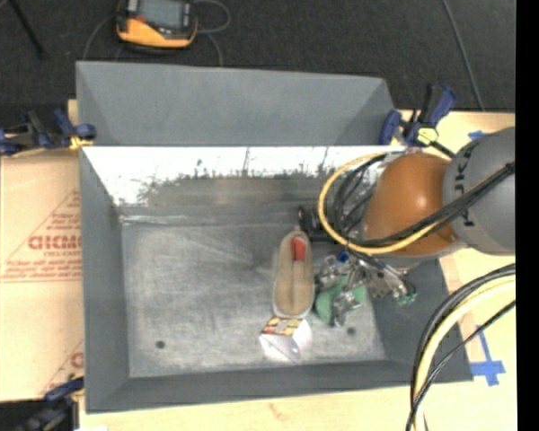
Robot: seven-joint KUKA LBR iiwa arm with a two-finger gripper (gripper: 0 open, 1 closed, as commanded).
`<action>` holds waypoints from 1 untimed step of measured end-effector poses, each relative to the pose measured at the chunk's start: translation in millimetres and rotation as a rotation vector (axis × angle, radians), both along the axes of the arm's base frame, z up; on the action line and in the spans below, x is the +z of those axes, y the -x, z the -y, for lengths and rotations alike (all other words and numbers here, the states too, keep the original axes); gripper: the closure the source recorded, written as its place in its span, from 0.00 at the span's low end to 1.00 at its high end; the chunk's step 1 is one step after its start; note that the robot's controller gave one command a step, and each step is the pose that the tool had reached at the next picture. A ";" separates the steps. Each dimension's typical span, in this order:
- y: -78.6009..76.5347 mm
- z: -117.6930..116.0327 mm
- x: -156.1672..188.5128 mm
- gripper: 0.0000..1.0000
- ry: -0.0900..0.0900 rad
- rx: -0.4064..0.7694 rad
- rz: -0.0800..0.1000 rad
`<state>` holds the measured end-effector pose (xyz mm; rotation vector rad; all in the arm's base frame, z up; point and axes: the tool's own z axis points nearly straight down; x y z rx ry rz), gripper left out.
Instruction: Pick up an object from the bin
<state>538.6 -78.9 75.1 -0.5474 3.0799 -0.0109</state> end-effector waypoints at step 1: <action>0.0 -0.1 0.0 1.00 0.000 0.002 0.000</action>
Offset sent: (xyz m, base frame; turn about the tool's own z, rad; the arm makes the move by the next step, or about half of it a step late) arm 0.0010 0.0223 0.1255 -0.0263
